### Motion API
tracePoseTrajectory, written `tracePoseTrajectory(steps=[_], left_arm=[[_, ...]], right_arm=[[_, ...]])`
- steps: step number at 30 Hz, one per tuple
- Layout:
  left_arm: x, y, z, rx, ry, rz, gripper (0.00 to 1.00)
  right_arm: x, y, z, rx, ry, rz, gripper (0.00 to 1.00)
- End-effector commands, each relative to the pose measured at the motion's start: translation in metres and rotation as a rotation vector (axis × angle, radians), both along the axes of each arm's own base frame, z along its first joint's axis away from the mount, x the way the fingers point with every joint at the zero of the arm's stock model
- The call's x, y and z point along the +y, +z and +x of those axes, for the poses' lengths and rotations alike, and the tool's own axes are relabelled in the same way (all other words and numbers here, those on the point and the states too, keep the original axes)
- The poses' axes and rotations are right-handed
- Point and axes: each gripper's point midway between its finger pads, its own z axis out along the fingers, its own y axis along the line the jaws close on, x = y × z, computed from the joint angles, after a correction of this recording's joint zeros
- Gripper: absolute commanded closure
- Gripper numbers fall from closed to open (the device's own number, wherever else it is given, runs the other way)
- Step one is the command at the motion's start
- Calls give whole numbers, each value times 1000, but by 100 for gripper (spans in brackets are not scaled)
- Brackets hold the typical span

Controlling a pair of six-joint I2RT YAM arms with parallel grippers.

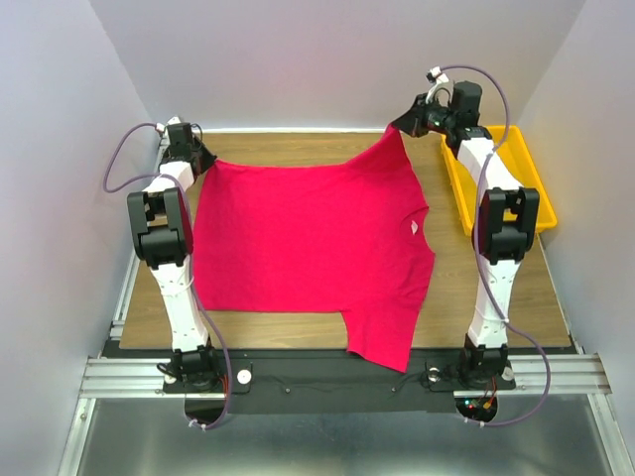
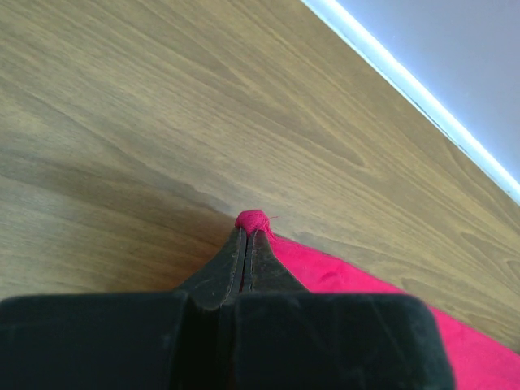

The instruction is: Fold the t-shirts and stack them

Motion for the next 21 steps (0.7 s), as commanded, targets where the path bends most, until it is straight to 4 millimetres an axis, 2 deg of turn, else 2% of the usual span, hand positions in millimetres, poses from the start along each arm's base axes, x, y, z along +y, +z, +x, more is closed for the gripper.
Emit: tracePoseTrajectory(steps=[1,4,5,9,10,17,21], left_arm=[[5,26,8,-41,-7,28,100],[6,26,6,-39,-13,37,100],[6,28,6,-47,-18,37,100],[5,34,2,-68,-38,39,100],[5,36,-1,-73,-46,44,100],[6,51,-14,-131,-95,49,100],[8,57,-22,-158,-112,50,100]], right_arm=[[-5,75,-24,-171,51,3,99],[-4,81,-36,-182,66,-4,99],[-18,76,-36,-168,47,-6,99],[-19,78,-48,-175,67,-13,99],[-20,69,-51,-156,70,-14,99],[-21,58,-71,-133,96,-20,99],[-23,63,-81,-135,108,-15,100]])
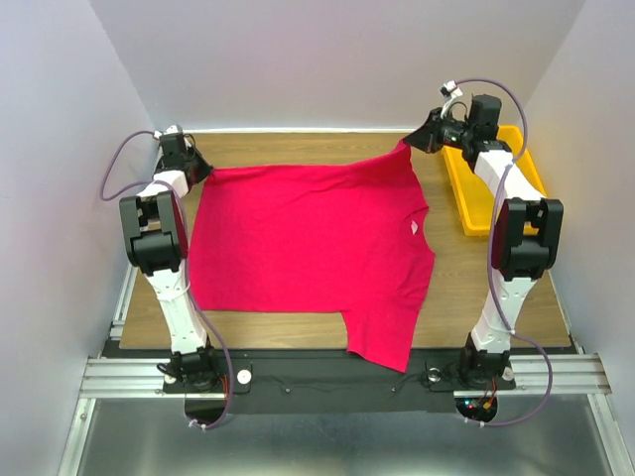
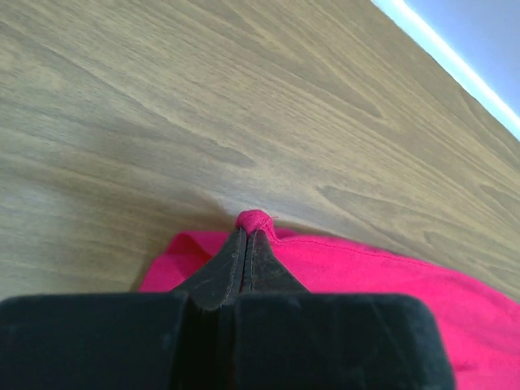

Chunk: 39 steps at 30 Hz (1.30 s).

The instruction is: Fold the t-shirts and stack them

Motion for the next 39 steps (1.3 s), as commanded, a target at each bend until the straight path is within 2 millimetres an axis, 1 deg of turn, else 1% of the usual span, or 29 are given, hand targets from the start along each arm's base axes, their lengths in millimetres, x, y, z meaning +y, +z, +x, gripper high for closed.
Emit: tracePoseTrajectory(steps=[1,2,3,6,10,11,12,16,17,18,21,25,26,28,32,38,39], left_arm=[[6,70,3,-181,-39,36,100],[4,72,1,-189,-52,32,100],[6,76,1,-203,-53,34,100],[5,80,-3,-217,-74,34,100],[3,80,-9,-220,-92,32,100],[4,80,-11,-220,-93,30,100],[5,80,-12,-222,-92,31,100],[8,79,-18,-223,-93,35,100],[9,80,-18,-223,-94,36,100],[12,79,-19,-219,-88,36,100],[17,81,-20,-222,-82,41,100],[22,85,-21,-228,-78,51,100],[22,89,-20,-235,-78,52,100],[24,91,-19,-240,-78,53,100],[24,93,-17,-243,-83,46,100],[23,93,-19,-240,-86,49,100],[23,92,-20,-239,-86,48,100]], right_arm=[[0,51,-16,-142,41,-5,99],[1,52,-19,-142,54,-1,100],[2,50,-22,-133,61,3,99],[5,51,-30,-124,84,16,99],[7,52,-39,-120,97,21,99],[7,49,-41,-114,99,21,100],[7,53,-45,-121,102,21,99],[8,54,-53,-120,104,19,99],[8,50,-54,-111,103,19,100],[8,52,-57,-114,104,19,99],[9,44,-64,-97,111,19,99],[9,43,-74,-90,113,21,100],[9,43,-75,-111,119,4,99],[10,42,-79,-110,125,7,99],[11,41,-85,-103,137,12,99],[13,43,-94,-105,151,17,100],[13,40,-96,-97,151,18,99]])
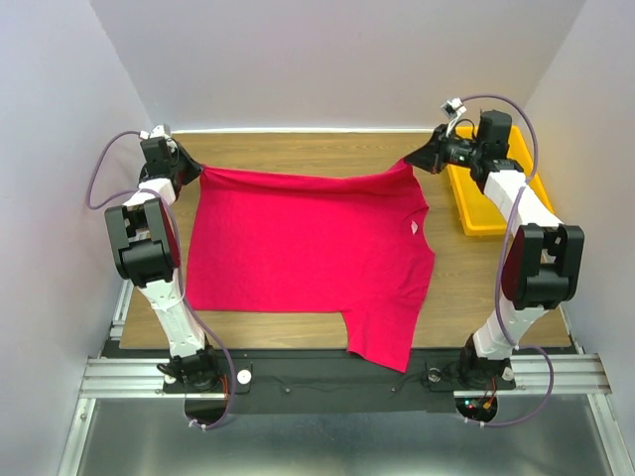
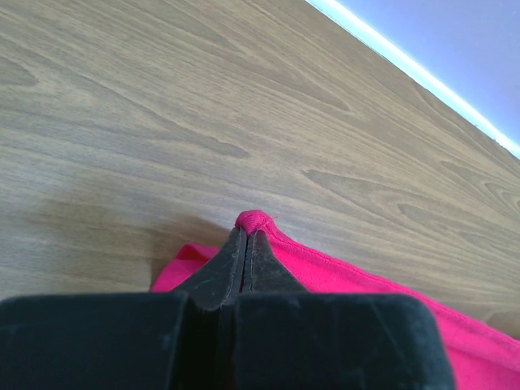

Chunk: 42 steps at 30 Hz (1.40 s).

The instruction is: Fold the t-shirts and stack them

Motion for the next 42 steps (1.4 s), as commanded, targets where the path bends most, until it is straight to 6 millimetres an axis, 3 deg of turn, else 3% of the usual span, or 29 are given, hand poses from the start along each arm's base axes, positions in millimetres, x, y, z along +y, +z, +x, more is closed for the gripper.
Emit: tracePoseTrajectory(steps=[1,14,23,42], left_arm=[[4,58,3,-131,-11,49,100],[7,56,-1,-125,-4,45,100],[8,51,-4,-113,-4,46,100],[7,34,-24,-87,9,34,100]], right_arm=[[0,27,-13,-100,27,-2,100],[1,18,-28,-80,39,-1,99],[2,22,-39,-89,45,0,99],[0,-3,-53,-51,28,-20,99]])
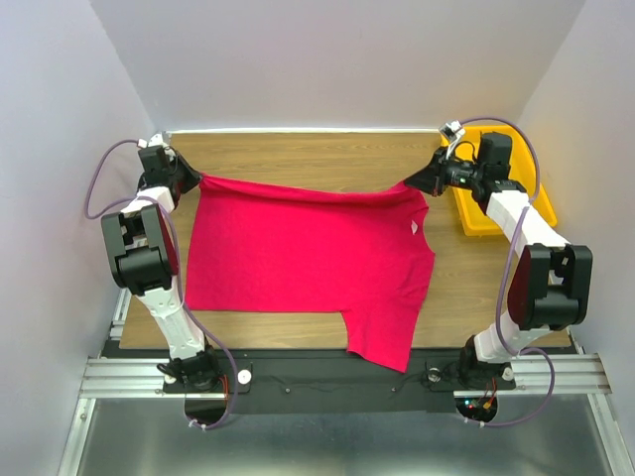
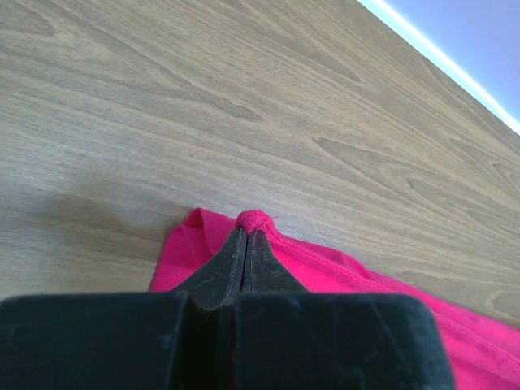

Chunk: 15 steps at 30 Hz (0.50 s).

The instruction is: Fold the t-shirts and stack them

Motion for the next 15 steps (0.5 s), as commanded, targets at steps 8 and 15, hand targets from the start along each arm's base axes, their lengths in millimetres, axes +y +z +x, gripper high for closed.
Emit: tracePoseTrajectory(steps=[8,15], left_arm=[[5,33,-4,-88,3,29,100],[6,29,-7,-77,10,29,100]], right_arm=[[-4,11,-2,-78,-5,-18,99],[-5,5,-3,-68,-11,-23,99]])
